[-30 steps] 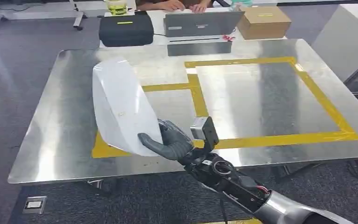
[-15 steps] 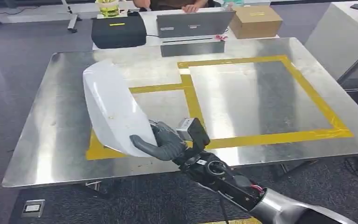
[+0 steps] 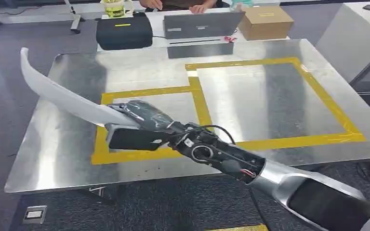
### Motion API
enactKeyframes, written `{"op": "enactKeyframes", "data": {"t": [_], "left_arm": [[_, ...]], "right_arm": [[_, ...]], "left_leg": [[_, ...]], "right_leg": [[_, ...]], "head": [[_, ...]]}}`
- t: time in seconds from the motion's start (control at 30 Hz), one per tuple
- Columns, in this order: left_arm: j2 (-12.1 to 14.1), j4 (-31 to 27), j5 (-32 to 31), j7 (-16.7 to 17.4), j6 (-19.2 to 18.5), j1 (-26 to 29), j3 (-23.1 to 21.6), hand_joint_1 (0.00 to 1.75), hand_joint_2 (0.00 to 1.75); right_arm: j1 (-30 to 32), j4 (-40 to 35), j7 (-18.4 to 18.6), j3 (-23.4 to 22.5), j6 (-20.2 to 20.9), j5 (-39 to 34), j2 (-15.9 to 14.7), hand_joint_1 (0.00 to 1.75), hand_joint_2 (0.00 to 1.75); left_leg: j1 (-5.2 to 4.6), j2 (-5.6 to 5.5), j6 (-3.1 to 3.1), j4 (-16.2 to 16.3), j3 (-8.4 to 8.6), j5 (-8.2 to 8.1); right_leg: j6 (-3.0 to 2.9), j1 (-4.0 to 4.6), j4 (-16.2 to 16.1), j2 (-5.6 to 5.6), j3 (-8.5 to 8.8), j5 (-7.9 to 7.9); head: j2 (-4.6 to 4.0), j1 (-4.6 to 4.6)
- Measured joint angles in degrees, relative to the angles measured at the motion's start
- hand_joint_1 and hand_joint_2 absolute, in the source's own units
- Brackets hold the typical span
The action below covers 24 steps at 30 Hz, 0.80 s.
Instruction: Take the parts from the cabinet and place them on the table.
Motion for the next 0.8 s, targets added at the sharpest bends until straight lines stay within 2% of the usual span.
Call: {"op": "enactKeyframes", "data": {"t": [0.13, 0.37, 0.67, 0.73, 0.8], "left_arm": [[-0.02, 0.00, 0.18, 0.09, 0.00, -0.70, -0.39, 0.00, 1.75], [0.00, 0.00, 0.17, 0.09, 0.02, -0.99, -0.88, 0.00, 1.75], [0.00, 0.00, -0.37, 0.13, -0.09, -1.53, -1.73, 0.00, 1.75], [0.00, 0.00, -0.37, 0.13, -0.13, -1.62, -1.92, 0.00, 1.75], [0.00, 0.00, -0.37, 0.13, -0.30, -1.64, -1.92, 0.00, 1.75]], "right_arm": [[-4.66, 5.07, -1.97, 3.26, -1.38, 1.79, 2.88, 1.75, 1.75], [-10.31, 16.51, -4.00, 8.49, -4.59, 5.80, 9.95, 1.75, 1.75], [-11.96, 26.30, -2.84, 13.84, -8.86, 10.08, 14.87, 1.75, 1.75], [-12.28, 27.85, -2.45, 15.13, -10.72, 11.11, 15.48, 1.75, 1.75], [-12.64, 29.14, -0.54, 16.77, -14.04, 13.98, 15.91, 1.75, 1.75]], "left_leg": [[0.00, -0.03, 0.00, -0.01, 0.00, 0.00], [0.02, -0.03, -0.01, -0.02, -0.02, -0.01], [0.01, -0.02, -0.01, -0.02, -0.02, -0.01], [0.01, -0.01, -0.01, -0.02, -0.02, -0.01], [0.01, -0.02, -0.01, -0.02, -0.02, -0.01]], "right_leg": [[0.00, 0.01, 0.00, -0.03, 0.01, -0.01], [0.01, 0.02, 0.00, -0.06, -0.03, -0.06], [0.01, 0.01, -0.05, -0.07, -0.01, -0.06], [0.01, 0.00, -0.07, -0.06, 0.01, -0.05], [0.01, 0.00, -0.09, -0.06, 0.01, -0.05]], "head": [[0.00, -0.02], [0.00, -0.09], [0.00, -0.04], [0.00, -0.02], [0.00, -0.02]]}}
